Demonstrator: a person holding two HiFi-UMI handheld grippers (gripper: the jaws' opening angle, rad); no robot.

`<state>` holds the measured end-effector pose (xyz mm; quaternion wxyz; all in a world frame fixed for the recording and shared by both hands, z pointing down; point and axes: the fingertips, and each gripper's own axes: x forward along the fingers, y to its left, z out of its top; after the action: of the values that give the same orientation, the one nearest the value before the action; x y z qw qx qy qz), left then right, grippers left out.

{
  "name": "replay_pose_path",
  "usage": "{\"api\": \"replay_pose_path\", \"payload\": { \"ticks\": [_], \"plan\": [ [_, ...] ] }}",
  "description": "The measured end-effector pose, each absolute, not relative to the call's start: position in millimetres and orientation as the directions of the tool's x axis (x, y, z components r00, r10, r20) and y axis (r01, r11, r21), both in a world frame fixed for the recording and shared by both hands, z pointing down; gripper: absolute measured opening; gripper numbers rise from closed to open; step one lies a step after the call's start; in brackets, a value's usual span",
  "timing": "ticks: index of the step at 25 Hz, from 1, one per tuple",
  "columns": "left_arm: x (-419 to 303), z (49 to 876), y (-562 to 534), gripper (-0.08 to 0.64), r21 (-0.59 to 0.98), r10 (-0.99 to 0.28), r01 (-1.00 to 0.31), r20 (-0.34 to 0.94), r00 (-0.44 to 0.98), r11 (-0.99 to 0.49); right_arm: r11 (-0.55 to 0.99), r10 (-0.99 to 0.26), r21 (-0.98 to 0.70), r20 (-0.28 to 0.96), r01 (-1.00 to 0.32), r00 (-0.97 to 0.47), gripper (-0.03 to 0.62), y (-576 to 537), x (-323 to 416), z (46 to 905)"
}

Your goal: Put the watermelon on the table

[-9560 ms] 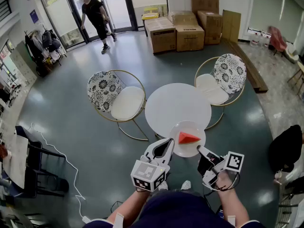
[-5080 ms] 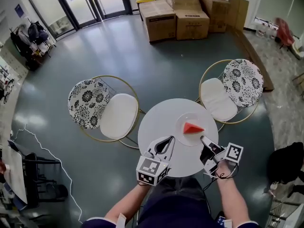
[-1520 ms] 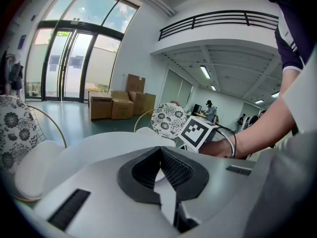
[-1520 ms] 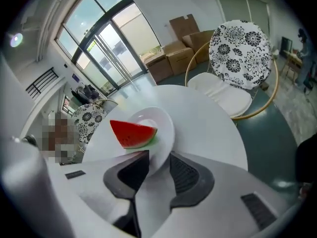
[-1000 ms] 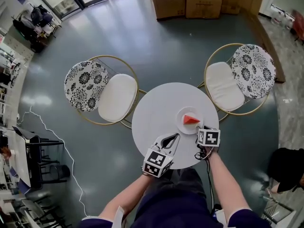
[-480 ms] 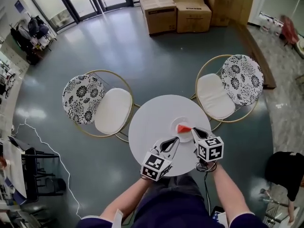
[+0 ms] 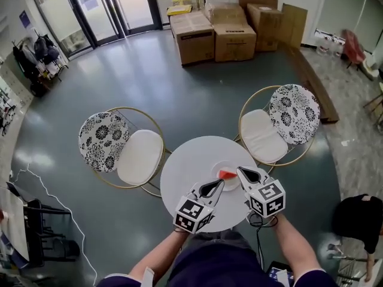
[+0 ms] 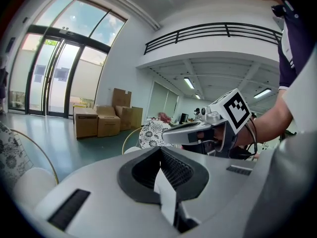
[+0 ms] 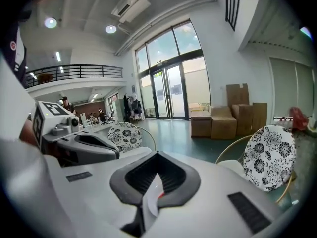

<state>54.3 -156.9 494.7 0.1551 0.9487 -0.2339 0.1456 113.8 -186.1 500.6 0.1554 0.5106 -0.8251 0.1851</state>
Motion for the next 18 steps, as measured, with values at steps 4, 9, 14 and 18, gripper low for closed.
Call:
{"api": "replay_pose_path", "payload": {
  "ticks": [4,9,14,18],
  "plan": [
    [56,477,-156,0.006,0.233,-0.397,-0.482,0.331,0.856,-0.845,0.430,-0.811,-0.144,0.371,-0.891,-0.452,0.005,-180,107,465],
    [56,456,-155,0.005,0.229,-0.403,-0.474,0.295,0.866,-0.850,0.452,-0.835,-0.128,0.288,-0.883,-0.469,0.005,-172,97,430],
    [52,441,-155,0.006,0.235,-0.412,-0.476,0.274,0.869,-0.848,0.450,-0.854,-0.125,0.229,-0.884,-0.467,0.005,-169,95,408],
    [50,429,-154,0.005,0.235,-0.417,-0.475,0.259,0.871,-0.848,0.442,-0.863,-0.136,0.204,-0.887,-0.462,0.005,-166,97,396]
  ]
}}
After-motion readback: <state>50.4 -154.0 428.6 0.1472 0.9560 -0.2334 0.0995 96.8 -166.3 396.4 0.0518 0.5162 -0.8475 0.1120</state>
